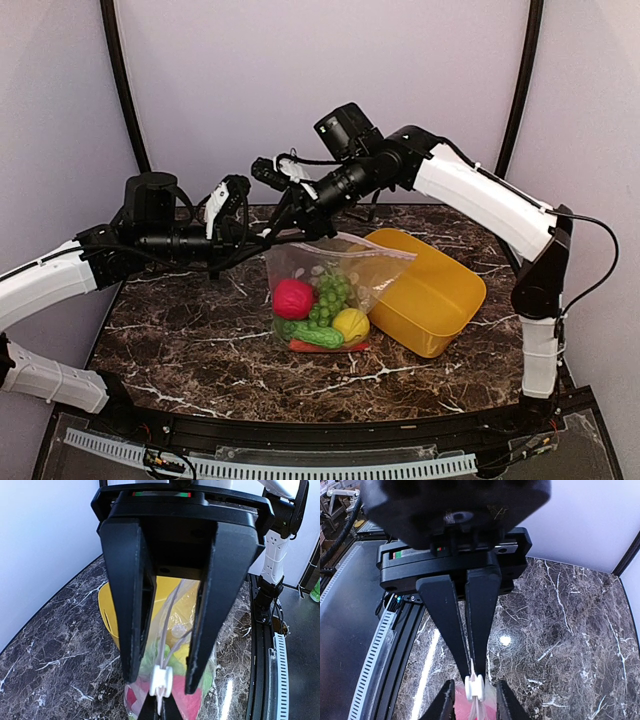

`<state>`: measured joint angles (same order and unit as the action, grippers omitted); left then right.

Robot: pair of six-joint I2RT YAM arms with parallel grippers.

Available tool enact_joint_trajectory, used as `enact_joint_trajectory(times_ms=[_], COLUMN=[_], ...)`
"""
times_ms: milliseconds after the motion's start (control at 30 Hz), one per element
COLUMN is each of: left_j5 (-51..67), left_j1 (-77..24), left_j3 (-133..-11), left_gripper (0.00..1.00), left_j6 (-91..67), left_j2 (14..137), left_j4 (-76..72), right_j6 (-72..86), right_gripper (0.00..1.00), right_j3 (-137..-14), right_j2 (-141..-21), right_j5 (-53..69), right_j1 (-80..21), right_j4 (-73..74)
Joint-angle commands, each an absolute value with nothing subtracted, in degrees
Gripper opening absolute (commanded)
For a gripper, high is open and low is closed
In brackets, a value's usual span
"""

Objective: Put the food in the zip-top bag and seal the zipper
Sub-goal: Adjust the zipper on the zipper food storage bag.

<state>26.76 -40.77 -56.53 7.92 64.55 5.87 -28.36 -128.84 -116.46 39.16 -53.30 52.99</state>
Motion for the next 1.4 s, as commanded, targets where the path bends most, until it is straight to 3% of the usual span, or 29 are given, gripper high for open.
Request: enact_joint_trajectory(times_ms=[0,200,633,1367], left_j5=[28.22,27.99,16.19,15.19], left_j1=[-41.04,-41.04,-39.98,-37.21], left_j3=[-56.31,-55.72,-51.02,-50.43], left_gripper=[0.01,0.01,0.01,0.01], left_j6=[8.03,7.91,9.80,10.88], left_j2=[64.07,64.03,59.99,59.79], left_j4=[5.63,5.57,6.86,8.73], right_j6=[-27.25,-27.51,-29.80,-34.80], right_gripper=[0.22,0.00,0.00,0.00], right_j3=[-130.86,-130.08,-114.00,-93.37], right_j2=[-117.95,-117.55,-105.98,-86.46], right_j5=[38.01,37.76,33.81,26.55], right_j1=[-54.03,-54.14,-48.44,-35.48], right_j4=[51.94,52.15,54.32,58.22])
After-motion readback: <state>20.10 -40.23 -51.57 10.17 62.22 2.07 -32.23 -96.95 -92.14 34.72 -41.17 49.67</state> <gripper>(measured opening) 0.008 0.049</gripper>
